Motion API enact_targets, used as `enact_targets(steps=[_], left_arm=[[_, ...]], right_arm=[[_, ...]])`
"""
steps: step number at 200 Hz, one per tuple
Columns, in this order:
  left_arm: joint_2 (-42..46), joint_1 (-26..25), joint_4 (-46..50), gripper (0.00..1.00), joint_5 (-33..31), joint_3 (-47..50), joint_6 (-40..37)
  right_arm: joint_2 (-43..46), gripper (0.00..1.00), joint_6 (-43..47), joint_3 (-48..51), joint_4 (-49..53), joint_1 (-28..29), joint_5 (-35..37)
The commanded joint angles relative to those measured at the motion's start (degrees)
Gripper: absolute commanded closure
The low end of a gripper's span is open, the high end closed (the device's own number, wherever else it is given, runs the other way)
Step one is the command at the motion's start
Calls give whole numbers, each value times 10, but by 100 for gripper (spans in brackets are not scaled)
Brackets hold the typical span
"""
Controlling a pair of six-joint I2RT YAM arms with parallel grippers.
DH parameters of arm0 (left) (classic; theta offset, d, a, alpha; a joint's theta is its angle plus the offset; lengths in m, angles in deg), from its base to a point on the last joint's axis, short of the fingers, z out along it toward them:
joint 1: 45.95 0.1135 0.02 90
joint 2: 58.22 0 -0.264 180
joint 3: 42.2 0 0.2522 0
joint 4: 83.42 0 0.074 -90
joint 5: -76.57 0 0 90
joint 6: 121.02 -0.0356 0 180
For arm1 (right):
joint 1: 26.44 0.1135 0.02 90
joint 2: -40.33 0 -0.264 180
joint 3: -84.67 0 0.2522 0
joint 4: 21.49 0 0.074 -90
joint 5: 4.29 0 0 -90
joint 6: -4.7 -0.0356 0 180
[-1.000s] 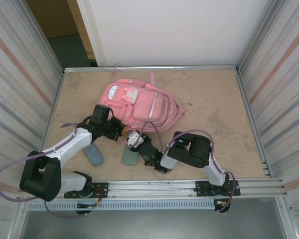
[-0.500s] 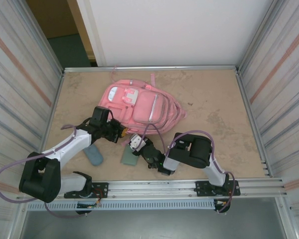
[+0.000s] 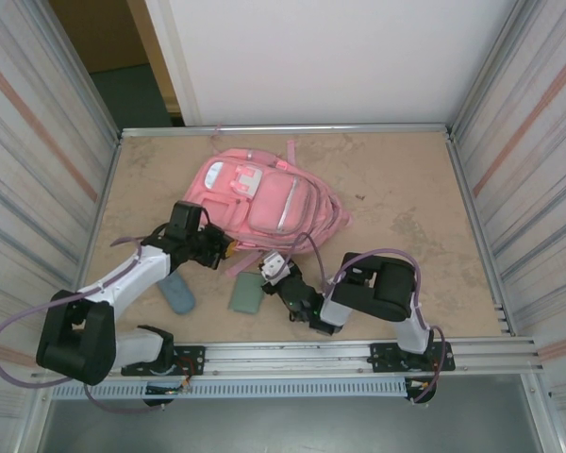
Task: Pack the student bag
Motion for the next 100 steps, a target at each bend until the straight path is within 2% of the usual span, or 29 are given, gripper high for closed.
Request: enact_targets(steps=[1, 24, 73, 100], left_arm=[[-11, 21, -18, 100, -49, -31, -61], [-22, 46, -7, 100, -63, -44, -79], [-109, 87, -13, 99, 3, -116, -130], [-181, 98, 11, 98, 19, -191, -195]], right_arm=[[31, 100, -52, 26, 1, -3, 62], [48, 100, -62, 54, 1, -7, 79], [91, 100, -103, 115, 27, -37, 55], [112, 100, -108, 123, 53, -50, 3]])
